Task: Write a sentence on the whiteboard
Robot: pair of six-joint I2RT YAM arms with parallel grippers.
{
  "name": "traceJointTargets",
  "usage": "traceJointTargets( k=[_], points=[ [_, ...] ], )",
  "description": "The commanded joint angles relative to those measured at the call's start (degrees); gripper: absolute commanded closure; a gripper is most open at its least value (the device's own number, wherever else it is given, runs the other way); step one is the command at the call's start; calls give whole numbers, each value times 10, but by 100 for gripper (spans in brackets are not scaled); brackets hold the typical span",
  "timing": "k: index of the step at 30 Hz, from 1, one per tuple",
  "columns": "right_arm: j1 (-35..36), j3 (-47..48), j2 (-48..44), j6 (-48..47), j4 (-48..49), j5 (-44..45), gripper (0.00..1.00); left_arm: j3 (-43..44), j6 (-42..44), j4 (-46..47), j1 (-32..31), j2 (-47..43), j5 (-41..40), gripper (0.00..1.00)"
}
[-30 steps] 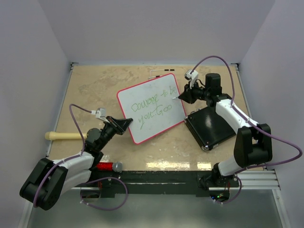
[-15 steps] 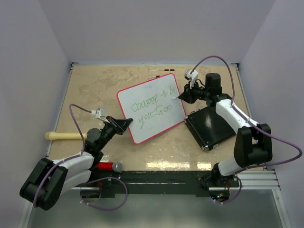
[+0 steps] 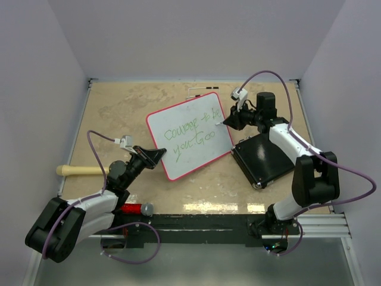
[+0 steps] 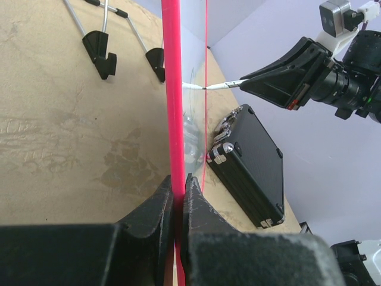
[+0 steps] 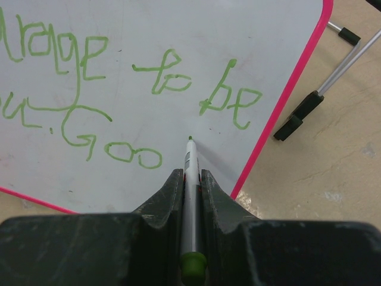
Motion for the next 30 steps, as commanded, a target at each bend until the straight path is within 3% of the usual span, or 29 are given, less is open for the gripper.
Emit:
traceJointTargets(
  k=[1, 30],
  points=[
    [-2, 23, 6, -1, 23, 11, 100, -29, 52, -4, -7, 8, 62, 100],
    [0, -19, -22, -82, -92, 15, 100, -29, 50, 12, -7, 26, 65, 100]
  ],
)
